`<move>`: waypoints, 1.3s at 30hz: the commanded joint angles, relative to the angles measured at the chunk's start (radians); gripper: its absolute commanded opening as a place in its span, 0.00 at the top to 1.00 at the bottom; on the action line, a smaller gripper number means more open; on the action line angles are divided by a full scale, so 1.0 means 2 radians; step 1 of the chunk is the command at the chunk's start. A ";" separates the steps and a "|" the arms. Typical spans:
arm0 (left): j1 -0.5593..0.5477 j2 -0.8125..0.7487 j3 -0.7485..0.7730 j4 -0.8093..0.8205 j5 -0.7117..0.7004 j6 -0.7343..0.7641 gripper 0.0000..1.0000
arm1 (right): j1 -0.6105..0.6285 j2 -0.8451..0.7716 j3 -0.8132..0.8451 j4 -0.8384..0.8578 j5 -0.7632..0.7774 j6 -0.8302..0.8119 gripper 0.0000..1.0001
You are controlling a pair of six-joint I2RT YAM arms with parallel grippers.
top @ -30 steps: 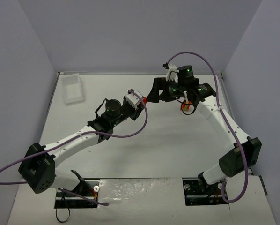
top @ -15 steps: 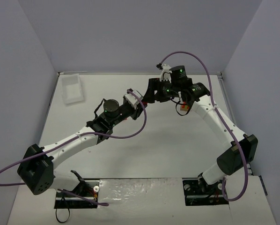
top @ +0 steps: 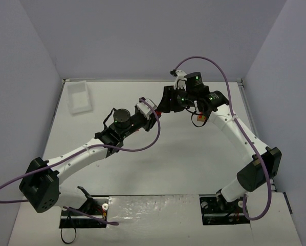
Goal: Build the wood block tower
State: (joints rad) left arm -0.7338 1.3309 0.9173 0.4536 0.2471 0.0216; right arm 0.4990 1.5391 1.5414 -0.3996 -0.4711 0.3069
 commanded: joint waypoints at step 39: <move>-0.007 0.006 0.008 0.063 -0.001 -0.030 1.00 | 0.008 -0.008 0.004 0.036 0.011 -0.005 0.92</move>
State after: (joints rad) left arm -0.7406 1.3605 0.9173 0.4774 0.2348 -0.0193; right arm 0.5056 1.5471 1.5391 -0.3849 -0.4582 0.3086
